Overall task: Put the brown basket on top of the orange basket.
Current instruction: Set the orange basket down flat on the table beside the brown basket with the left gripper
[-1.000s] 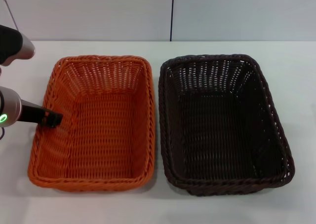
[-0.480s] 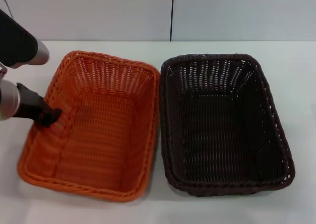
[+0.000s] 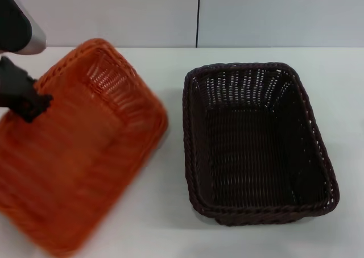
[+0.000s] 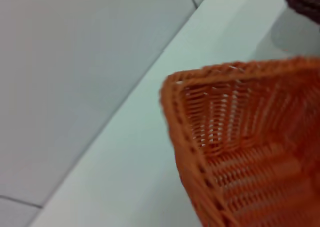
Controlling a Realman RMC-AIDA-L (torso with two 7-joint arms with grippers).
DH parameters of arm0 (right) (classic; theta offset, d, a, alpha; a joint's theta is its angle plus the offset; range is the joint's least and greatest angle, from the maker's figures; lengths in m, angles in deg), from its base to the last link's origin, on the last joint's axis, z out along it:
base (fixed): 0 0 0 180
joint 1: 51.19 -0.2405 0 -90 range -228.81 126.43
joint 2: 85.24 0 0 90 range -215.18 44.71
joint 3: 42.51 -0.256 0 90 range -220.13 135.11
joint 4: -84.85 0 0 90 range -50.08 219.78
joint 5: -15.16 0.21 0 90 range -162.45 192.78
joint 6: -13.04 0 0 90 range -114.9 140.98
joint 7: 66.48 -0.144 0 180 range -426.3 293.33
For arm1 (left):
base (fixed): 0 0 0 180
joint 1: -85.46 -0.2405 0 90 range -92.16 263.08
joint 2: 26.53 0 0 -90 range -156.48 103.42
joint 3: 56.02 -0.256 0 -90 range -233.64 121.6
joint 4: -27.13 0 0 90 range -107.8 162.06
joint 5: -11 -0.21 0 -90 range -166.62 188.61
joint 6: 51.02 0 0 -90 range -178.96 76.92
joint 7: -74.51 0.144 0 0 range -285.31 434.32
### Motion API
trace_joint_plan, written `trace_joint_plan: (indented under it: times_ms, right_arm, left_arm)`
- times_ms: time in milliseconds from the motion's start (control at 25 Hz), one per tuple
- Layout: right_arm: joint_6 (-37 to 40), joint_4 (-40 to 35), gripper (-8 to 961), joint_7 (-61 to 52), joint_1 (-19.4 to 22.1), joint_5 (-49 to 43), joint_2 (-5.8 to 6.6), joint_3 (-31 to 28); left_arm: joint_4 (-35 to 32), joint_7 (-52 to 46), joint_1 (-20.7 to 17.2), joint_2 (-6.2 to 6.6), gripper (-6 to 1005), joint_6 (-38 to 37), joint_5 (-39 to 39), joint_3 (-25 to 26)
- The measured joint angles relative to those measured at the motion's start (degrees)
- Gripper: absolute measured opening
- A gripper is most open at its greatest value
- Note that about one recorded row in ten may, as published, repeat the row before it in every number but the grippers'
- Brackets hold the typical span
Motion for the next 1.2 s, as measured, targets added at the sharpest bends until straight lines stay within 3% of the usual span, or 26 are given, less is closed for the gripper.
trace_joint_plan:
  times_ms: [80, 240, 680, 840, 960, 1200]
  right_arm:
    - [-0.44, -0.14, 778, 0.00, 0.14, 0.02, -0.05, 0.00]
    - [-1.27, -0.25, 778, 0.00, 0.44, 0.06, -0.12, 0.00]
    - [-2.23, -0.80, 778, 0.00, 0.76, 0.12, -0.24, 0.54]
    - [-2.00, -0.81, 778, 0.00, 0.37, 0.15, -0.24, 0.61]
    - [-1.79, -0.81, 778, 0.00, 0.20, 0.15, -0.20, 0.53]
    - [-1.19, -0.74, 778, 0.00, -0.43, 0.14, -0.10, 0.54]
  left_arm:
    - [3.97, 2.68, -0.18, 0.00, 253, 2.65, -0.02, -0.02]
    - [5.47, 5.40, 0.40, 0.00, 228, 4.64, -0.12, 0.39]
    - [5.28, 14.29, 2.95, 0.06, 181, 7.04, -0.71, 1.45]
    - [4.56, 24.42, 3.56, -0.07, 178, 7.71, 1.29, 0.97]
    - [3.91, 25.97, 3.94, -0.08, 178, 7.49, 2.22, 0.89]
    - [3.07, 28.28, 7.21, -0.01, 177, 8.02, 4.74, 4.36]
